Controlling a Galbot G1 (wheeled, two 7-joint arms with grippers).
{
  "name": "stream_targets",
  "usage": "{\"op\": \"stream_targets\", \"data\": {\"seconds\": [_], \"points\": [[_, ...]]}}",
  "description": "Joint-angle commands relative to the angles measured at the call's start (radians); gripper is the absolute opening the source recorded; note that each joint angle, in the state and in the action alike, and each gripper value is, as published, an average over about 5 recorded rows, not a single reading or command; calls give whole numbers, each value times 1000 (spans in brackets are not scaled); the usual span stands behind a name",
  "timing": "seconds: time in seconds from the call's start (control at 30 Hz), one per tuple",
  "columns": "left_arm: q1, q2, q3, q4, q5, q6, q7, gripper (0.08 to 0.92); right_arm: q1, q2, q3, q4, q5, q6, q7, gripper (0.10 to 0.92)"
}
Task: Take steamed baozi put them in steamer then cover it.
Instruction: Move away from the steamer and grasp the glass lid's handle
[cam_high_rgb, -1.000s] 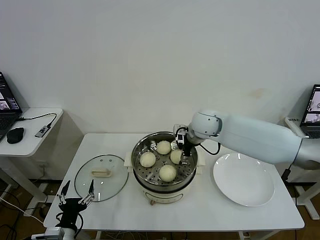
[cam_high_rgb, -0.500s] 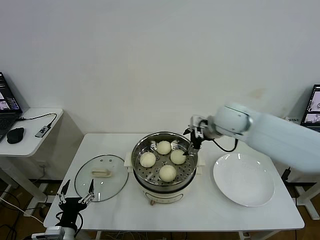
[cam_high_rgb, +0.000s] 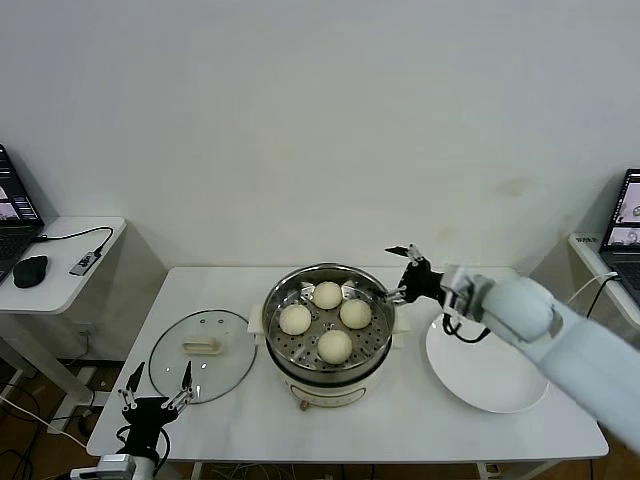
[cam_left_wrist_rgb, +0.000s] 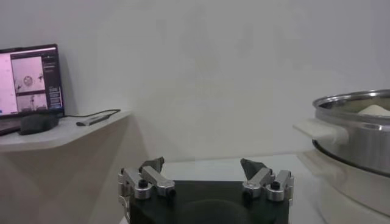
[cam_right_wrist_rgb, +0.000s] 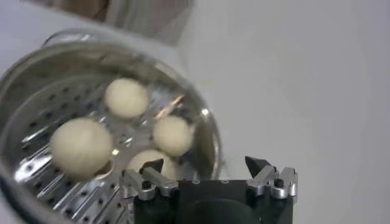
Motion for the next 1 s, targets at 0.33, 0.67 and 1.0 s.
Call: {"op": "stream_targets", "data": {"seconds": [0.33, 0.67, 1.0], "points": [[-14, -5, 37, 34, 257, -89, -17, 823, -882, 636, 1068, 73, -245, 318, -14, 823], [-50, 74, -53, 202, 1000, -163, -73, 823, -1022, 770, 1186, 98, -320, 341, 65, 823], [-177, 179, -10, 351, 1282, -165, -58, 823, -1045, 844, 1204, 70, -363, 352, 135, 823]]}}
